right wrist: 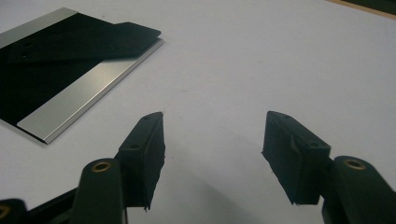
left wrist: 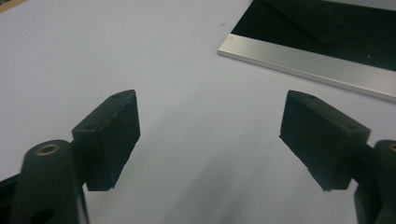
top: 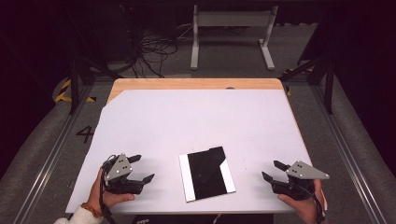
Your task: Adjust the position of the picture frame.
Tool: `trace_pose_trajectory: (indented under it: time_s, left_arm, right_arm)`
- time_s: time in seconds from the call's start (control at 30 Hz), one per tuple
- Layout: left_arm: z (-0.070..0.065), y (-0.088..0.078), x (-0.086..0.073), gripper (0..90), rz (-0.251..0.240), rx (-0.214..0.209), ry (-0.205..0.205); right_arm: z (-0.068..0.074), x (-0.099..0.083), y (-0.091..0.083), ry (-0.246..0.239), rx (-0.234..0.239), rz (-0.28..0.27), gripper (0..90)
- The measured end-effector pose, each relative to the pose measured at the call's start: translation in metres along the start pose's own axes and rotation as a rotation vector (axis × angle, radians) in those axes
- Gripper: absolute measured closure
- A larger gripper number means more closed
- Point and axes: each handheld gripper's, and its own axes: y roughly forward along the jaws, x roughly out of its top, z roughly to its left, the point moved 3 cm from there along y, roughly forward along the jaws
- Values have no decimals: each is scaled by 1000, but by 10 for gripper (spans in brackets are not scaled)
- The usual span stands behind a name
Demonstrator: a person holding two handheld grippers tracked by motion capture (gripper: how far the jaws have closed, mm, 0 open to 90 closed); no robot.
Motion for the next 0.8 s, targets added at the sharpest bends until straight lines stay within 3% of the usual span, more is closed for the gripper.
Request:
trace_pose_trajectory:
  time_s: [0.07, 0.1, 0.13, 0.23, 0.5, 0.6, 0.67, 0.8]
  left_arm:
    - [-2, -1, 1, 262, -5, -19, 6]
    - [-5, -2, 0, 292, -1, -54, 21]
    - [-7, -2, 0, 377, 2, -68, 32]
    - [-10, -2, -1, 522, 18, -110, 55]
    - [-13, 1, -4, 823, 58, -118, 68]
    - [-17, 6, -3, 897, 68, -137, 68]
    - [-19, 9, -2, 898, 82, -134, 67]
    - [-25, 17, 1, 900, 93, -169, 54]
  right_arm:
    - [1, 0, 2, -12, 1, 16, 416]
    - [2, 0, 2, -19, 3, 17, 430]
    - [3, 2, 2, -23, 15, 12, 456]
    - [6, 5, 4, -41, 23, 10, 557]
    - [8, 6, 13, -50, 50, 28, 709]
    - [12, 7, 16, -58, 75, 38, 777]
    - [13, 7, 17, -64, 79, 40, 795]
    - [18, 9, 18, -73, 118, 39, 851]
